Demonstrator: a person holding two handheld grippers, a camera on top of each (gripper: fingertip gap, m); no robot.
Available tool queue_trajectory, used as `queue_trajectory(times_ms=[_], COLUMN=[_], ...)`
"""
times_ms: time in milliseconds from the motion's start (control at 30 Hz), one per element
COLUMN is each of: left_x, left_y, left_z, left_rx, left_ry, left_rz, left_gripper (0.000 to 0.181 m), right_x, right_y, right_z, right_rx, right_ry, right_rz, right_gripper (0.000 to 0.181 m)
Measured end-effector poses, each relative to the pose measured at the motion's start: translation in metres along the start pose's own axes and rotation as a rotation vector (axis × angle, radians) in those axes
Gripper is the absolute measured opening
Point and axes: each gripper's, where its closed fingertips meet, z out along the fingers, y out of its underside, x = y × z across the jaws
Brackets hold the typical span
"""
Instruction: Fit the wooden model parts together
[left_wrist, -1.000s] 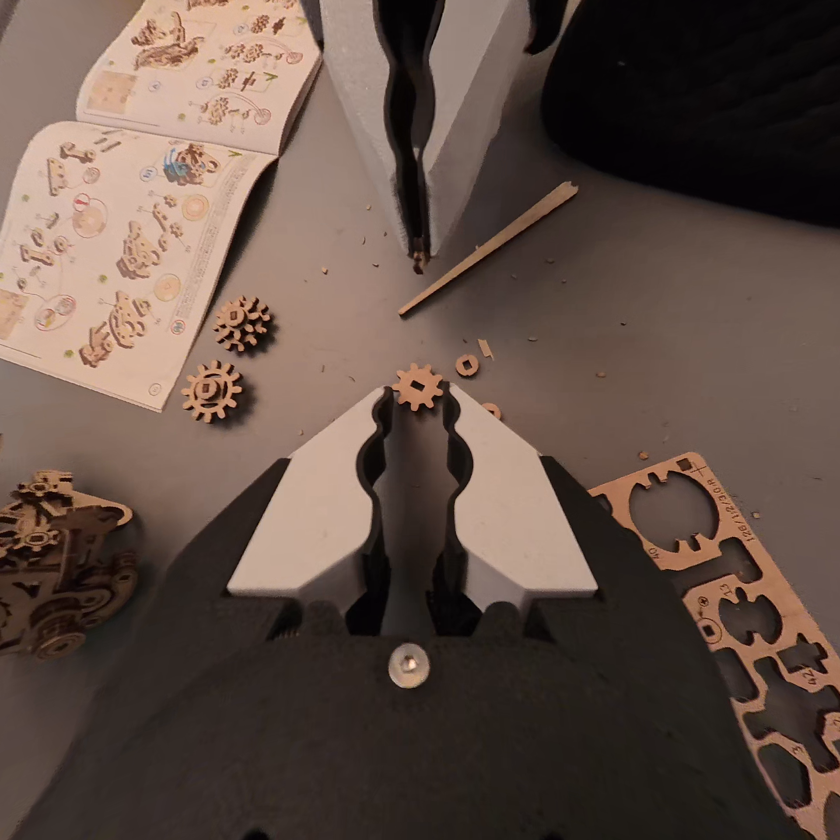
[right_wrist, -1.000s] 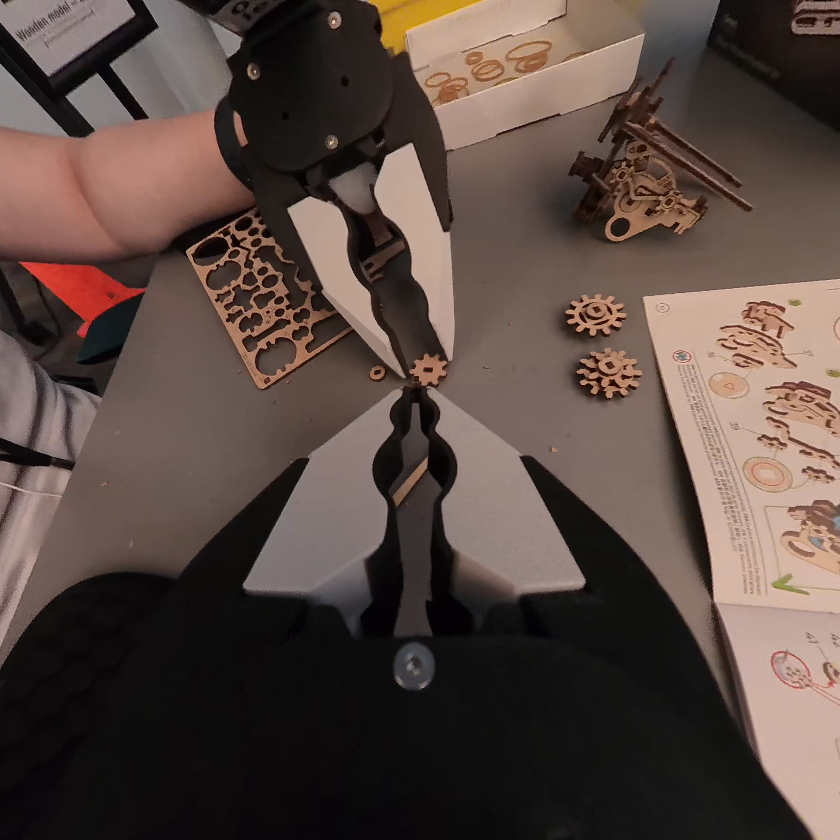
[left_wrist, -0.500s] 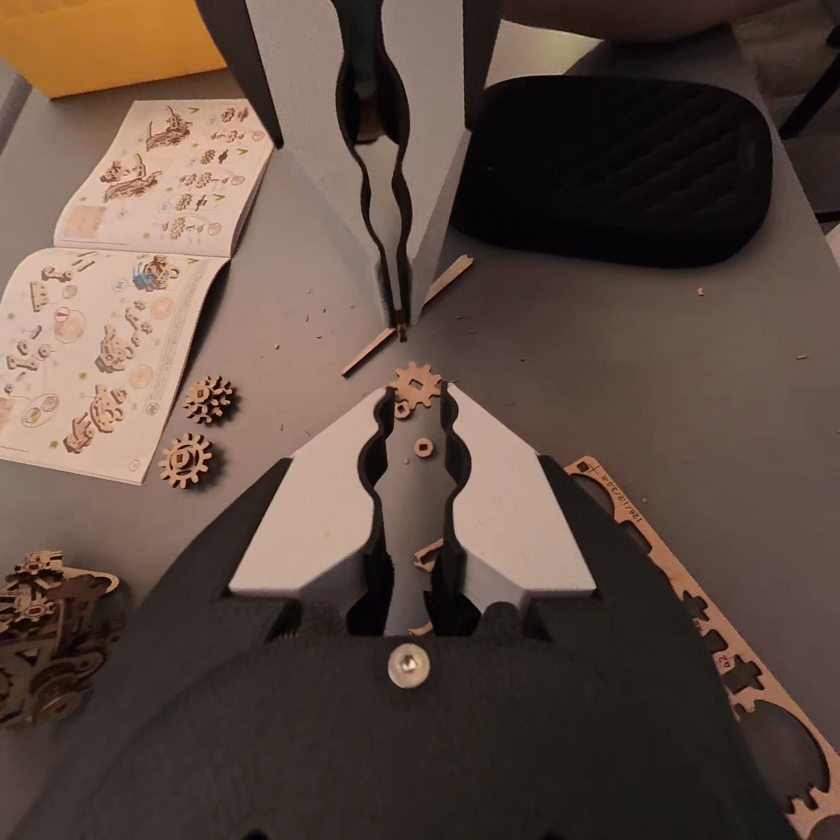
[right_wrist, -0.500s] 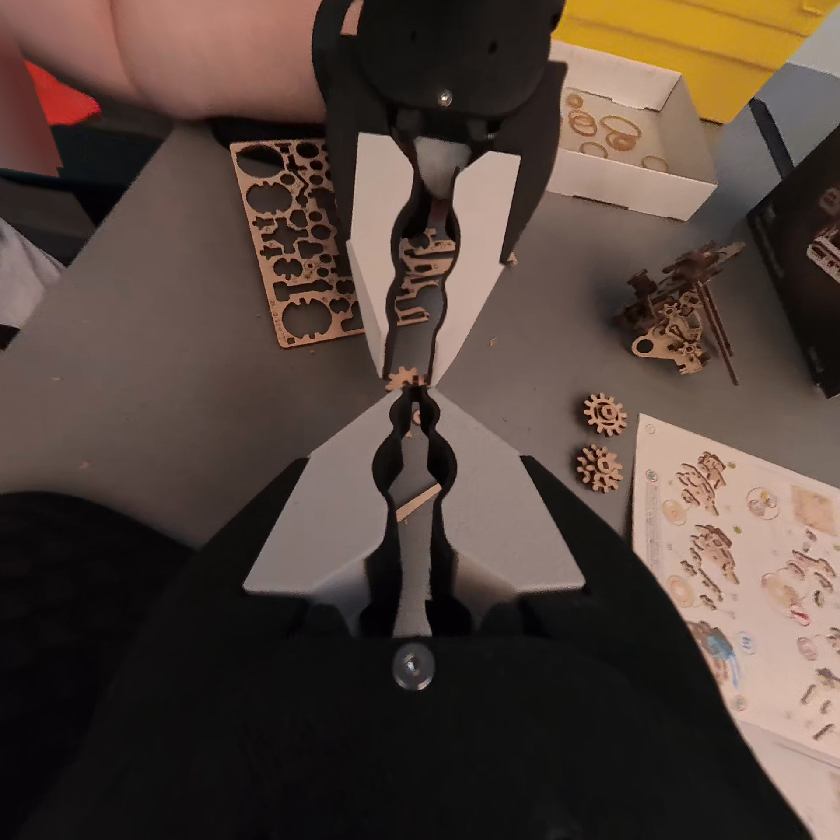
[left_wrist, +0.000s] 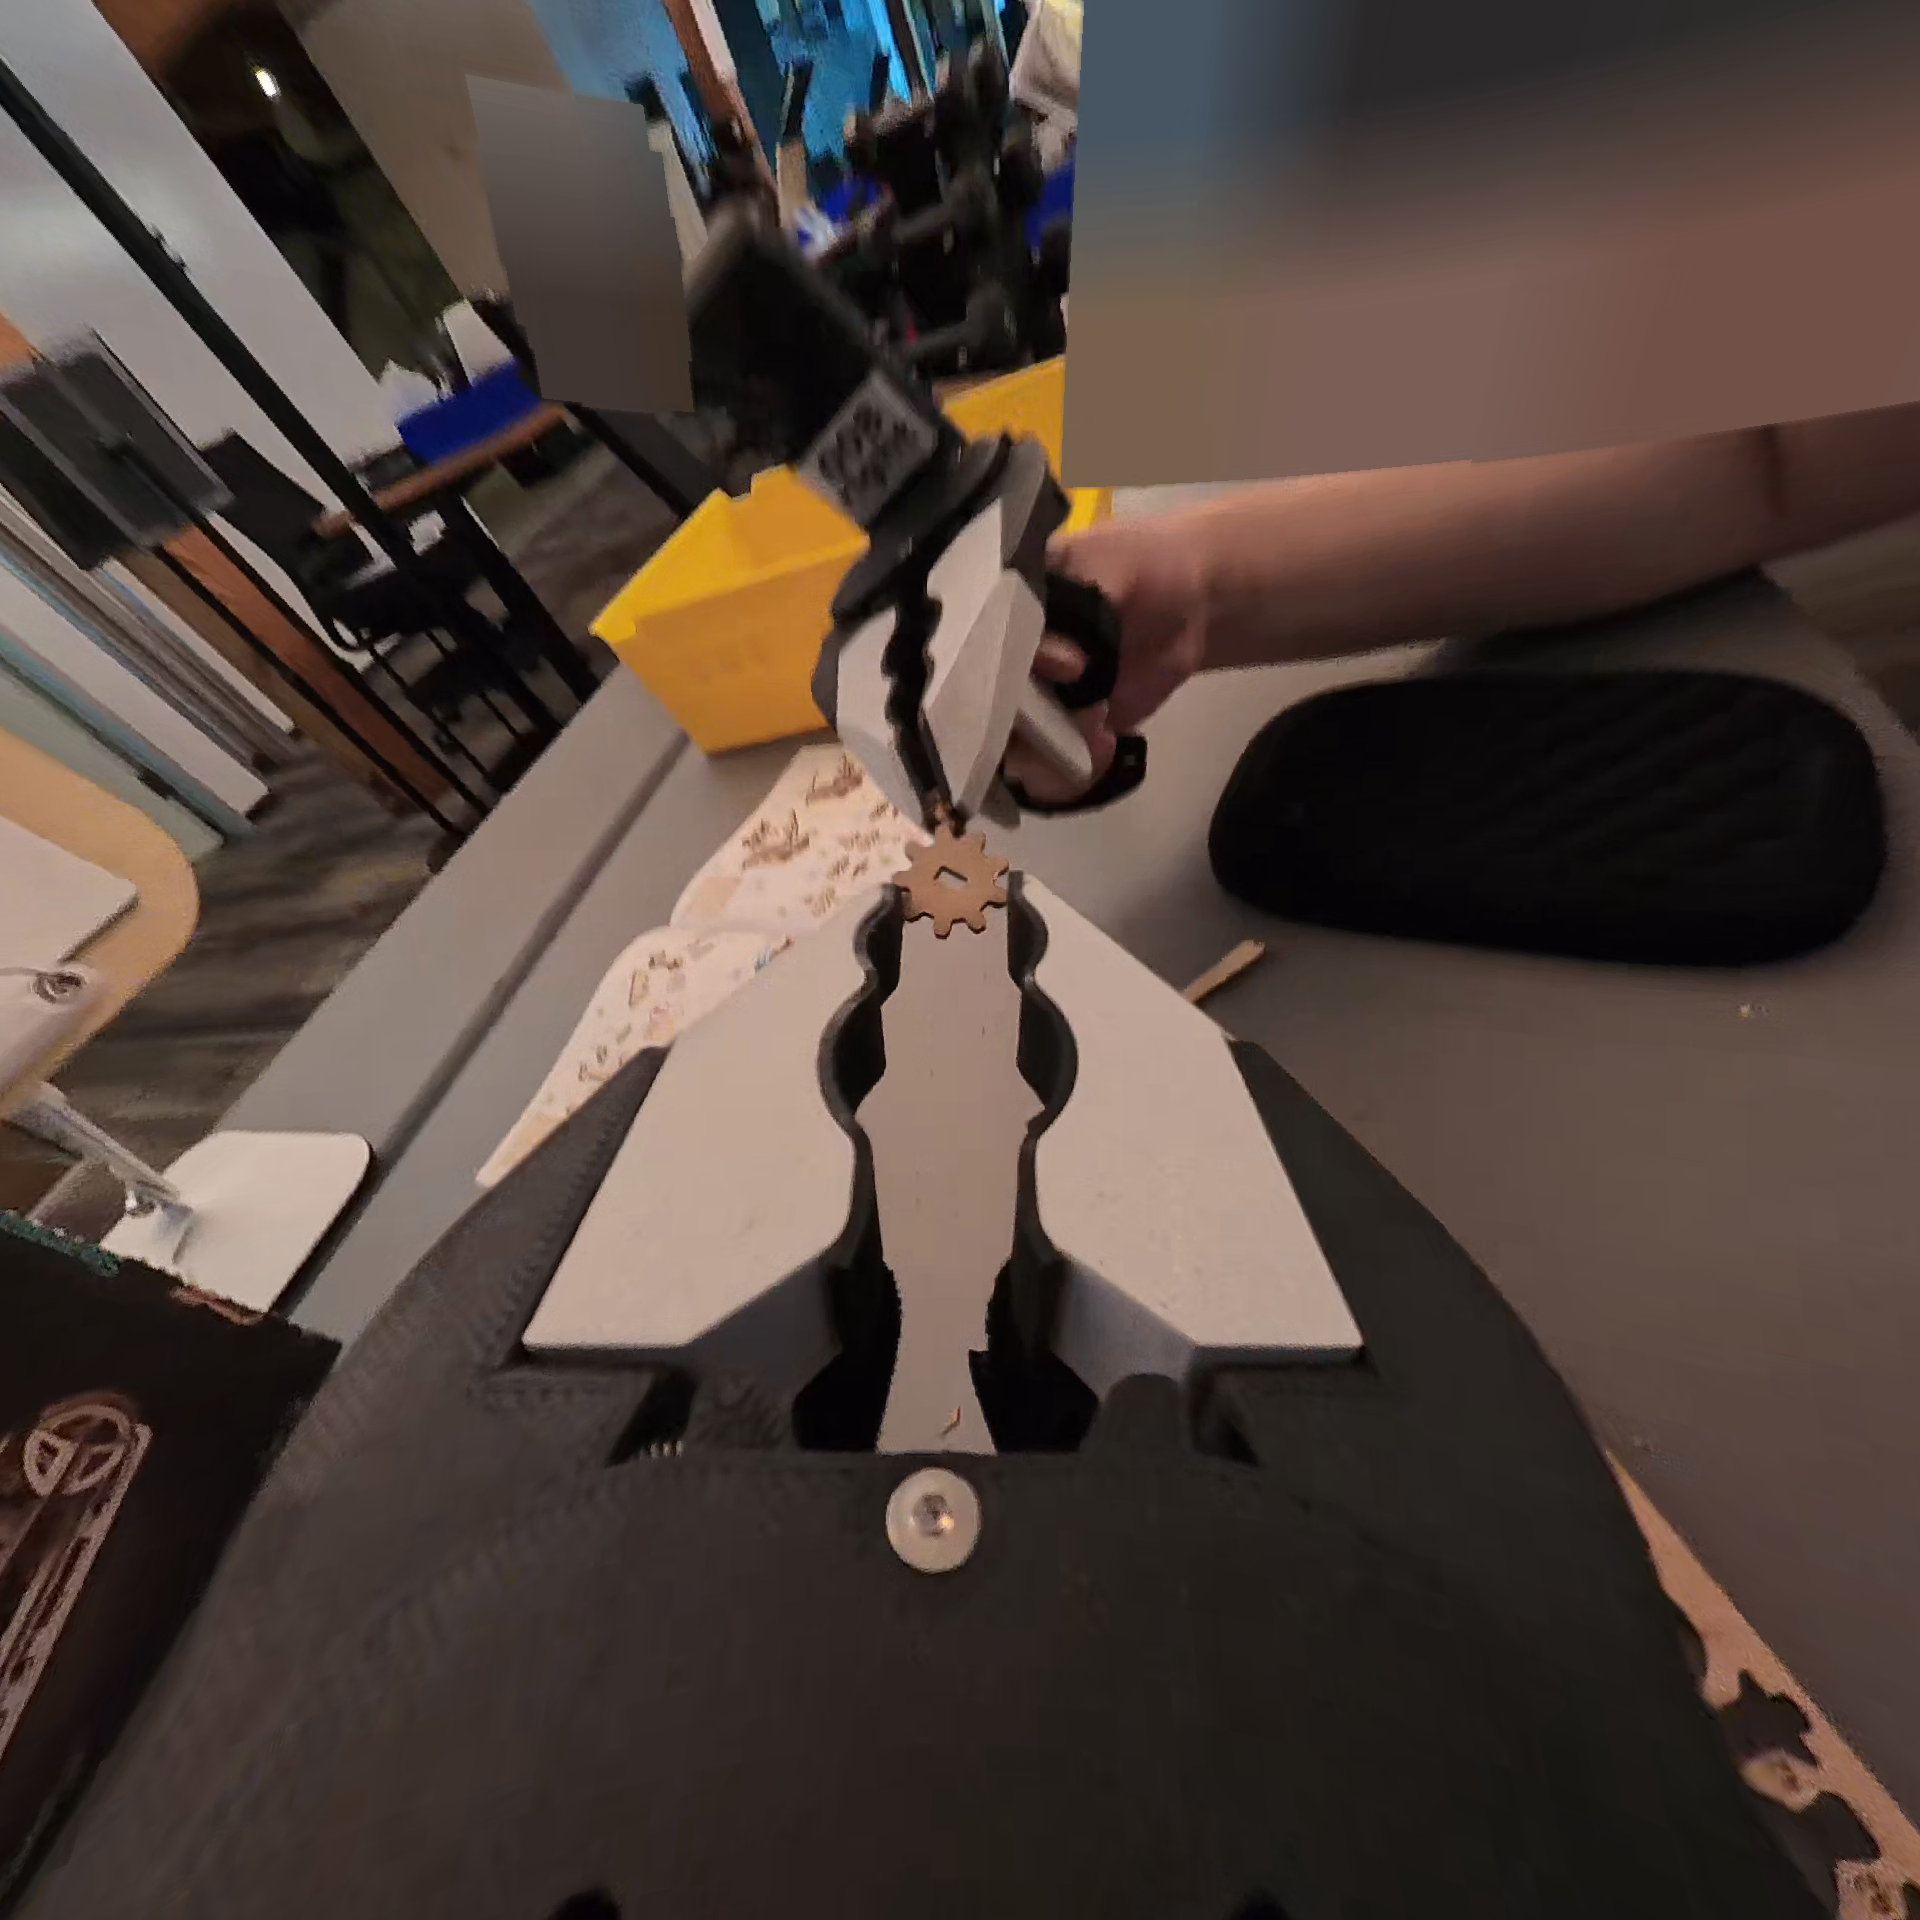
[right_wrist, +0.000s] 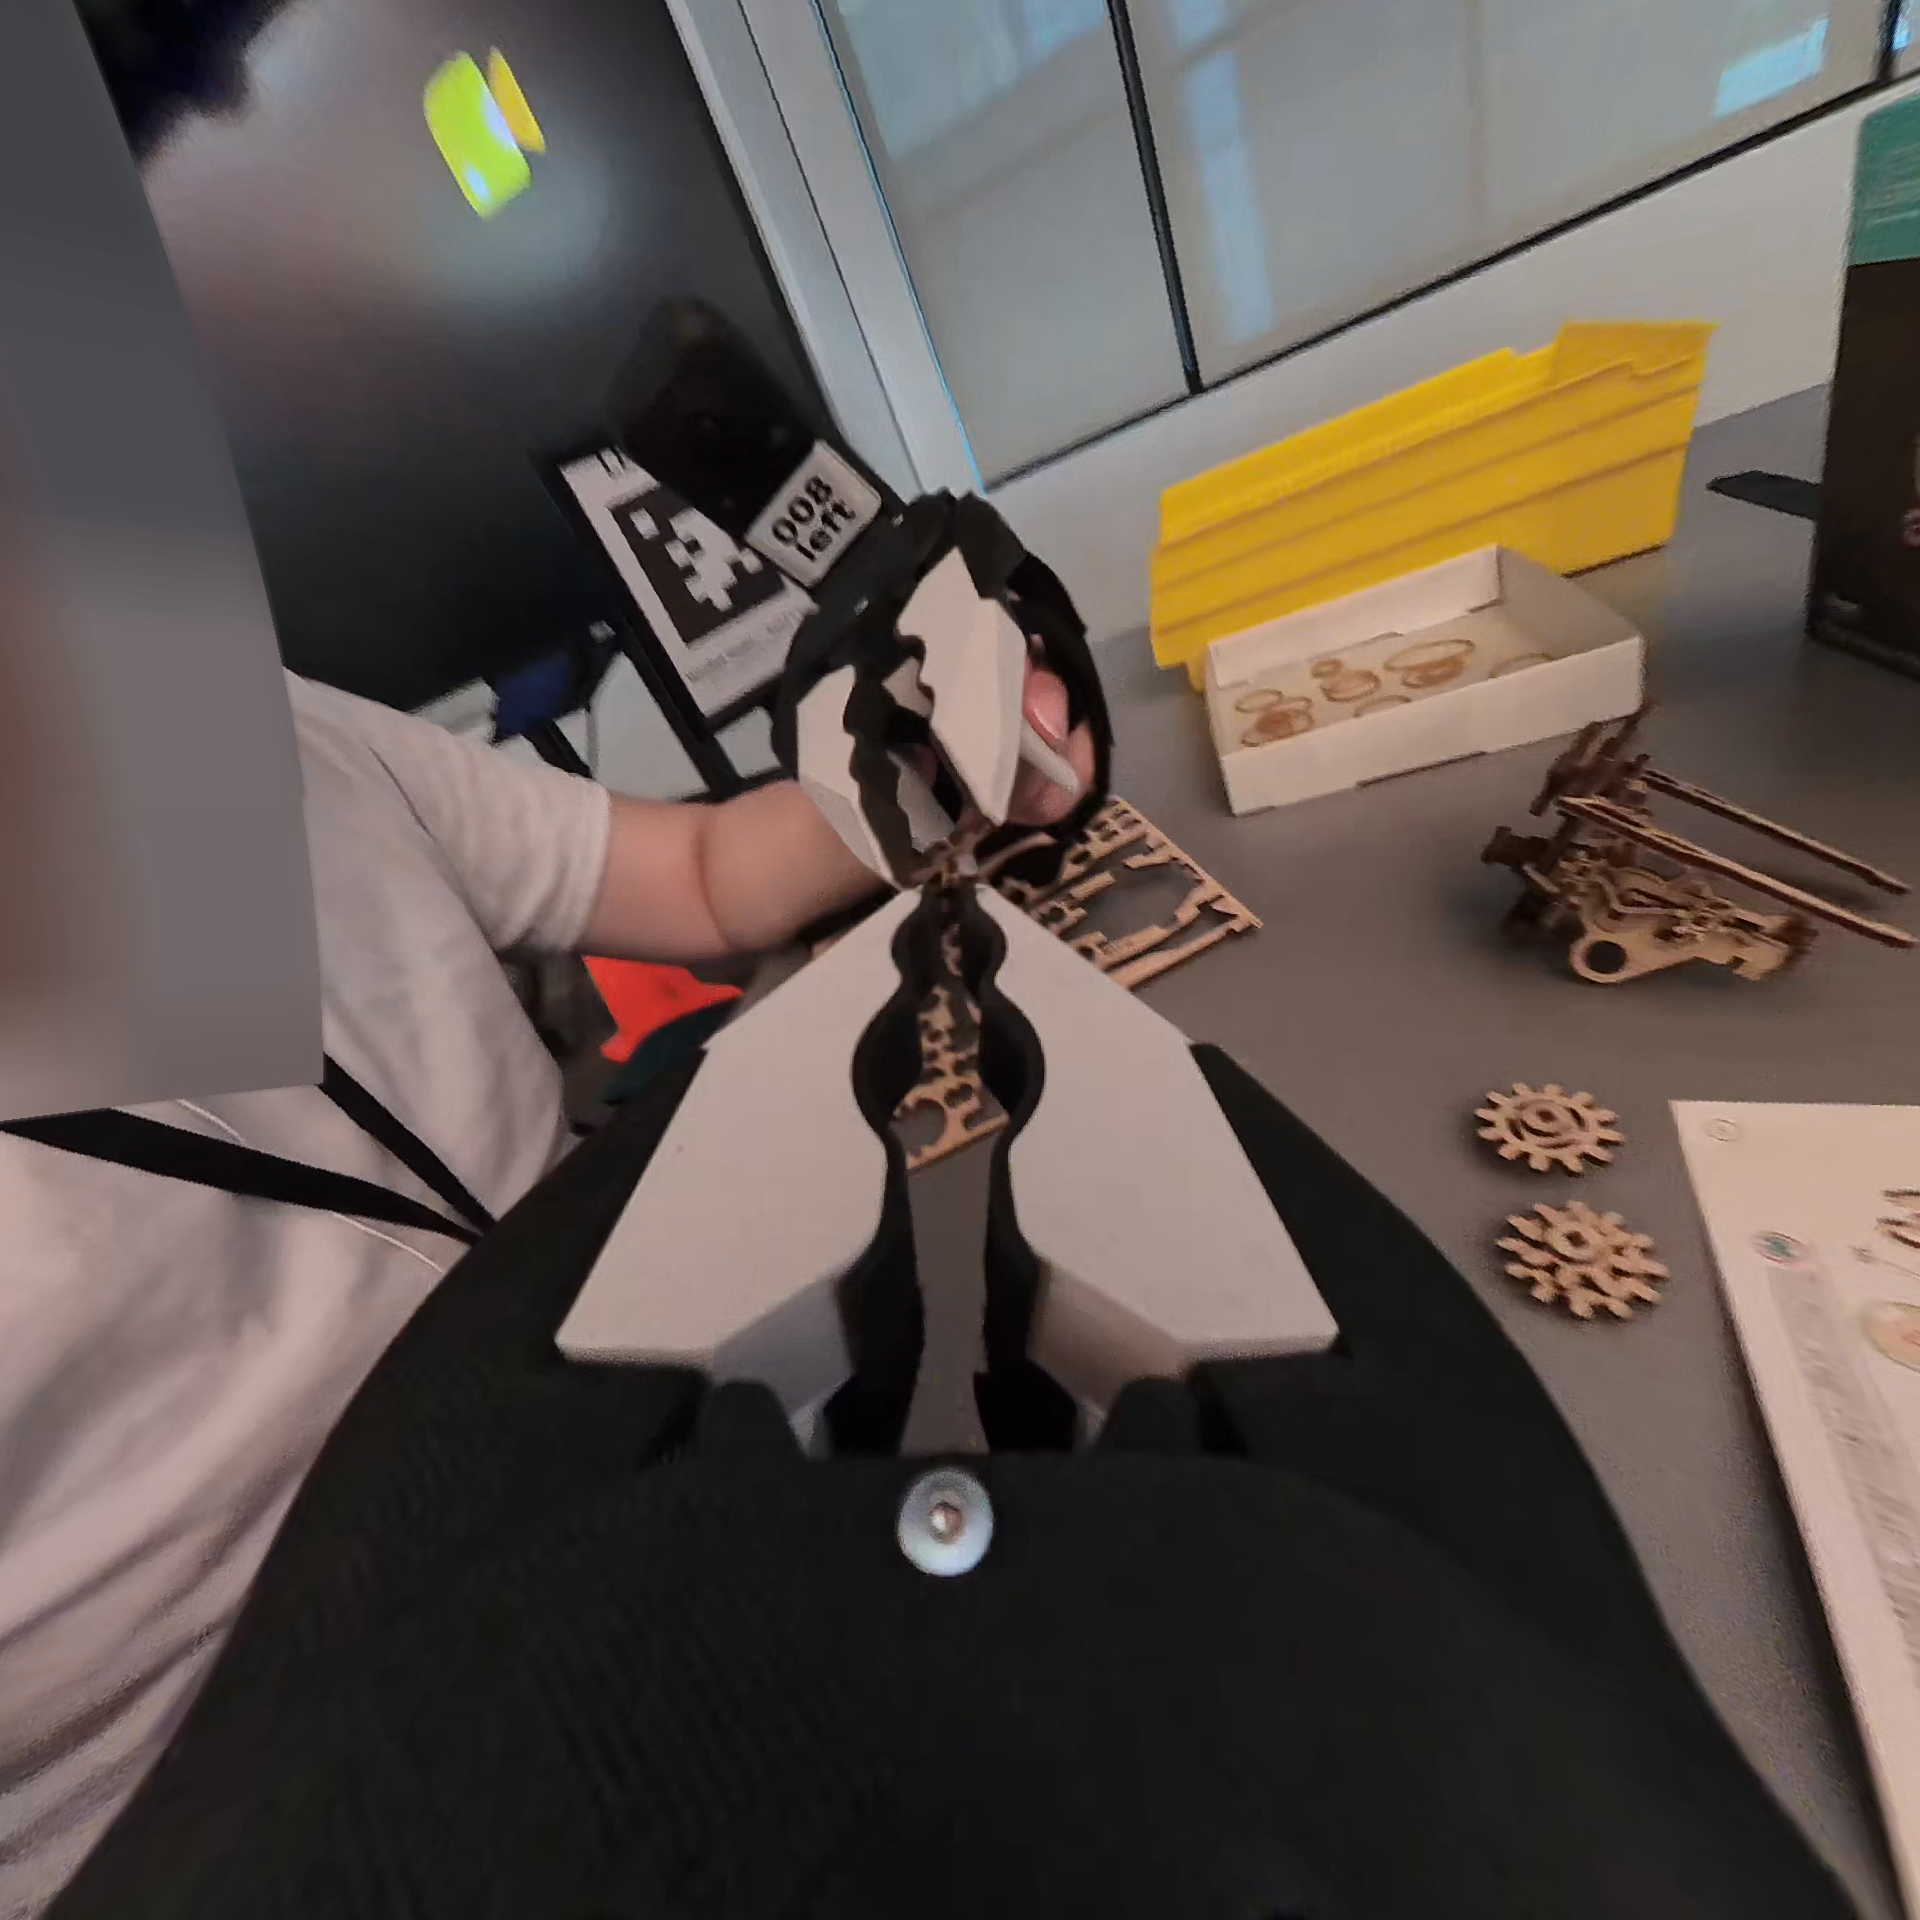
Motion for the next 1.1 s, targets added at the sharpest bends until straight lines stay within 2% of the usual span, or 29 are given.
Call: queue_trajectory(times_ms=[100,367,700,1100], left_x=[0.002,0.007,0.015,0.022], left_y=[-0.016,-0.038,-0.045,-0.043], left_z=[-0.005,-0.016,-0.014,-0.014], left_rx=[0.084,0.23,0.272,0.256], left_ry=[-0.002,0.02,0.072,0.126], left_rz=[-0.002,0.015,-0.019,-0.04], left_gripper=[0.018,0.018,0.018,0.018], right_x=[-0.008,-0.023,-0.04,-0.044], right_y=[-0.008,-0.014,-0.021,-0.013], right_z=[0.005,0.015,0.017,0.018], right_rx=[0.056,0.08,0.107,0.046], right_ry=[-0.084,-0.151,-0.246,-0.259], right_rz=[0.084,0.093,0.113,0.095], right_gripper=[0.001,0.0,0.002,0.002])
